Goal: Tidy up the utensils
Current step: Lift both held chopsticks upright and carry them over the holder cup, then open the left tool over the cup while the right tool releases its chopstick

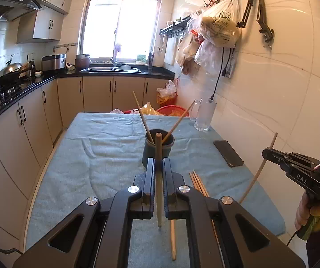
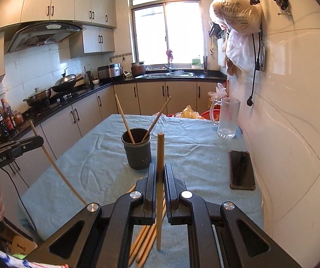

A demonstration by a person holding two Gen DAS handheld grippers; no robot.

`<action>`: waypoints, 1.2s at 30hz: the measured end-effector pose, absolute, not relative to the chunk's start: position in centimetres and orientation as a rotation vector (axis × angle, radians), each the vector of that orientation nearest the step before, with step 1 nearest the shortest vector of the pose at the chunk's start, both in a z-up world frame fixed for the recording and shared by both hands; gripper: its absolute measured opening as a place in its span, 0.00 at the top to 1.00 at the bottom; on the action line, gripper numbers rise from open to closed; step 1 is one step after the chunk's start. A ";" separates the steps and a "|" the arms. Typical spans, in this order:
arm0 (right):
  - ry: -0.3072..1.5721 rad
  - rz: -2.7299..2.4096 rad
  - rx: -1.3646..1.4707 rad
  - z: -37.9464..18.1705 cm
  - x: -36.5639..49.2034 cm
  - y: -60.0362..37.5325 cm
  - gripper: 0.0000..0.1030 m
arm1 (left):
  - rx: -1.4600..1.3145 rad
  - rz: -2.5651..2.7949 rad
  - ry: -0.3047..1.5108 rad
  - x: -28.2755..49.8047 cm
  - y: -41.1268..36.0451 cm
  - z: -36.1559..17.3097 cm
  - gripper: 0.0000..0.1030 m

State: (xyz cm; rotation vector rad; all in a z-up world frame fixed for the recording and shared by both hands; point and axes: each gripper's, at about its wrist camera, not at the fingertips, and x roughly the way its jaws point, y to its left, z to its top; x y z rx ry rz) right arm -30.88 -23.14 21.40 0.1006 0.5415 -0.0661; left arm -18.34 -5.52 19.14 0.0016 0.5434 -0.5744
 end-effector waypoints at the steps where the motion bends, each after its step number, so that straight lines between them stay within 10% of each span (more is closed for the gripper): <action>1: 0.536 -0.068 0.097 21.6 -30.7 -23.1 0.94 | 0.000 -0.576 0.543 -18.0 -5.7 19.3 0.95; 25: 0.308 -0.014 0.248 28.2 -16.5 -23.1 0.93 | -0.075 -0.561 0.440 -5.7 -11.9 27.2 0.95; 36: 0.377 -0.045 0.305 23.9 -11.0 -24.3 0.93 | -0.101 -0.514 0.576 1.1 -15.1 22.2 0.95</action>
